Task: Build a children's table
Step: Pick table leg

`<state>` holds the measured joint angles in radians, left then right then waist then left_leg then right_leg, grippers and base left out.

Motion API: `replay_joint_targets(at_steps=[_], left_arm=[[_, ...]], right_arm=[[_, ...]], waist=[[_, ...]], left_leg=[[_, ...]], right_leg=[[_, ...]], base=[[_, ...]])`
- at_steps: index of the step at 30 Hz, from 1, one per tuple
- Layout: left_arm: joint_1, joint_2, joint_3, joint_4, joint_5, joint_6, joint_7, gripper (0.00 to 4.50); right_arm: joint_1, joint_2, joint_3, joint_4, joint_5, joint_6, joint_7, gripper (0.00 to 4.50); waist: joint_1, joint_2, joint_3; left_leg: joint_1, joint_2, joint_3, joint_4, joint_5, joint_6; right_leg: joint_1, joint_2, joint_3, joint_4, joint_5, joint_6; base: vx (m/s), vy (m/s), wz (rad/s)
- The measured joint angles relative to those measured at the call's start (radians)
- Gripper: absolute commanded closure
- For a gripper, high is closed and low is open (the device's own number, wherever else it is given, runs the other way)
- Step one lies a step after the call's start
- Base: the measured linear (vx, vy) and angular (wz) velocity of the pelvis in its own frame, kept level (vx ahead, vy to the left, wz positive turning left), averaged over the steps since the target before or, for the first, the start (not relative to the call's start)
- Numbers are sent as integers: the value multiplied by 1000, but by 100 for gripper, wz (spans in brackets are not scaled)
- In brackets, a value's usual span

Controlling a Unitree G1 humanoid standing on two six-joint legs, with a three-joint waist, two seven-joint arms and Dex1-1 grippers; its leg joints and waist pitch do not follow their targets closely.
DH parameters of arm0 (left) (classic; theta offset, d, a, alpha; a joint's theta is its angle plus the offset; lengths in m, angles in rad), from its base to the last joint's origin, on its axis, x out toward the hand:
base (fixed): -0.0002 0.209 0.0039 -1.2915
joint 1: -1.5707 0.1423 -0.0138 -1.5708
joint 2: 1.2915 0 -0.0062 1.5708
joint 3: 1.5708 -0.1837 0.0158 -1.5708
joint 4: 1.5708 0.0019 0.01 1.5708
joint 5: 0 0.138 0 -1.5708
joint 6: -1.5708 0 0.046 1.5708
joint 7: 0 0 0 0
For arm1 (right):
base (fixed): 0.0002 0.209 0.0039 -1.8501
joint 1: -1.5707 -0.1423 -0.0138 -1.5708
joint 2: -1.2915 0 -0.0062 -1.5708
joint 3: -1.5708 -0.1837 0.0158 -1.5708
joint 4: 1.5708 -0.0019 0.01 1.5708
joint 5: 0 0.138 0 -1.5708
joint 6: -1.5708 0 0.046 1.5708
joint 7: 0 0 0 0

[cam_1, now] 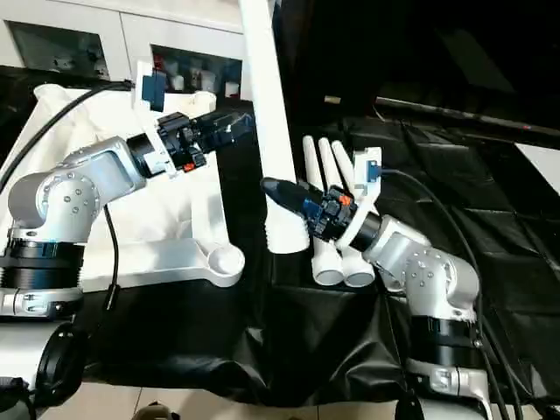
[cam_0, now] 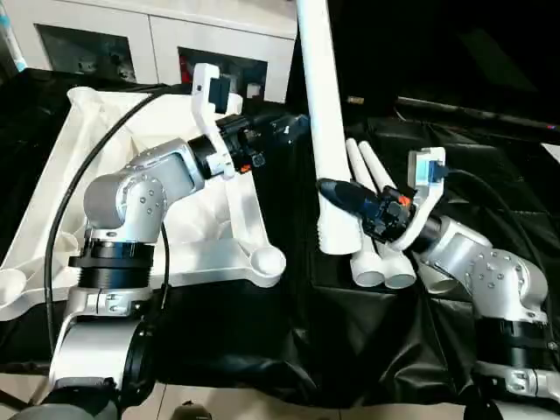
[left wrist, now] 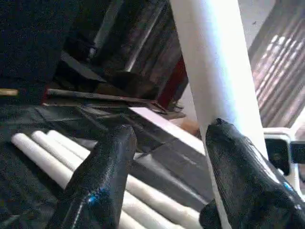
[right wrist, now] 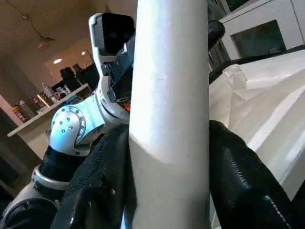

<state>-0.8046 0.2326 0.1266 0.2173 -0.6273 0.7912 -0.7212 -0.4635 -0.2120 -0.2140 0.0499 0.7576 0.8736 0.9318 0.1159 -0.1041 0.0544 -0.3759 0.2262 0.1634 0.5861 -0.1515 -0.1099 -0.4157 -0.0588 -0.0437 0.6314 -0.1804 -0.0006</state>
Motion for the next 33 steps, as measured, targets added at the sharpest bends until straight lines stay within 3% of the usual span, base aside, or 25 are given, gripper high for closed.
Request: replay_joint_targets(at_steps=[3,7,18,25,28,33], left_arm=[[1,-10,9,-9,-7,15,1,190],[3,-28,19,-46,-35,25,5,222],[34,-12,28,-84,-46,36,4,293],[29,-50,43,-66,-47,52,51,367],[29,-55,53,-65,-55,57,51,371],[26,-74,73,-64,-96,83,60,324]], right_arm=[[-1,-3,18,-8,-14,-13,-16,259],[-25,-3,75,1,-97,-48,-85,260],[-73,-17,123,0,-147,-87,-129,261],[-77,-62,189,-12,-258,-147,-157,261],[-79,-54,210,-12,-293,-171,-175,261],[-85,-54,234,-10,-324,-204,-194,261]], waist=[[0,0,0],[0,0,0],[2,0,0],[1,0,0],[-2,0,0],[-2,0,0]], left_leg=[[0,0,0,0,0,0],[-1,0,0,0,0,0],[-5,0,0,0,0,0],[-6,0,0,0,0,0],[-6,0,-1,0,0,0],[-7,0,-1,0,0,0]], right_leg=[[0,0,0,0,0,0],[-1,0,0,-1,0,0],[-2,0,-1,-2,-1,2],[-2,0,-1,-2,-1,2],[-2,0,-1,-2,-1,2],[-2,0,-1,-2,-1,2]], base=[[0,0,0],[0,0,0],[0,0,0],[0,0,0],[0,0,0],[0,0,0]])
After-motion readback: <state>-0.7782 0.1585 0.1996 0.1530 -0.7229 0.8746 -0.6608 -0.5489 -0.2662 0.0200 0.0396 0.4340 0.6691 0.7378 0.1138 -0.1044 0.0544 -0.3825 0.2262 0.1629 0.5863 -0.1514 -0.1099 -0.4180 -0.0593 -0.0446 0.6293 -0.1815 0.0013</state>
